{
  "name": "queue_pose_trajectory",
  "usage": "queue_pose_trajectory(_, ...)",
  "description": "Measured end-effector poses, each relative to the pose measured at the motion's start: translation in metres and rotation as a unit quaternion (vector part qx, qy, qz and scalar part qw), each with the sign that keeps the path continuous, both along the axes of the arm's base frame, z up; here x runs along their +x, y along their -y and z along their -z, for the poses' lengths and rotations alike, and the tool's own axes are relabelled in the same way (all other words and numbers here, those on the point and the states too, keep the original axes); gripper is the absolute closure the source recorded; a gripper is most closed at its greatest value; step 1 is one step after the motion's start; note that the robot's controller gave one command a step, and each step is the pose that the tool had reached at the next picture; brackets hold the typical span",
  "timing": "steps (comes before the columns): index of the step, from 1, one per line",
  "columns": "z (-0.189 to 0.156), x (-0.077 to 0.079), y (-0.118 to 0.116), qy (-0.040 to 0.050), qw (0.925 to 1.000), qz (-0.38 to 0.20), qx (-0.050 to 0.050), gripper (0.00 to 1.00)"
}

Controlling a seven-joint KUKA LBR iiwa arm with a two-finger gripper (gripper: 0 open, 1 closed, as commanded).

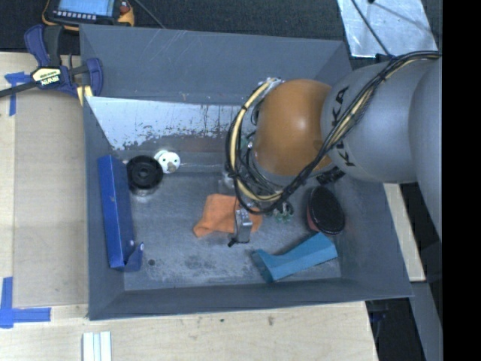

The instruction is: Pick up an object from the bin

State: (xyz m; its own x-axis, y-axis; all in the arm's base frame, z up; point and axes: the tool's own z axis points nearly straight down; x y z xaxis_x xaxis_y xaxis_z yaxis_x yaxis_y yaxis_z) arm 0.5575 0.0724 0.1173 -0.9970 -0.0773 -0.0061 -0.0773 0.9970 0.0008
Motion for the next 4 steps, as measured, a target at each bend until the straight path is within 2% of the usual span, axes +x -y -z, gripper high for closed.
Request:
queue_pose_trajectory(1,0.0420,0.0527,-0.0112,0.0001,1.0000,0.008,0.000,1.00)
queue_pose_trajectory(4,0.0421,0.0527,-0.0110,0.0000,1.0000,0.009,0.000,1.00)
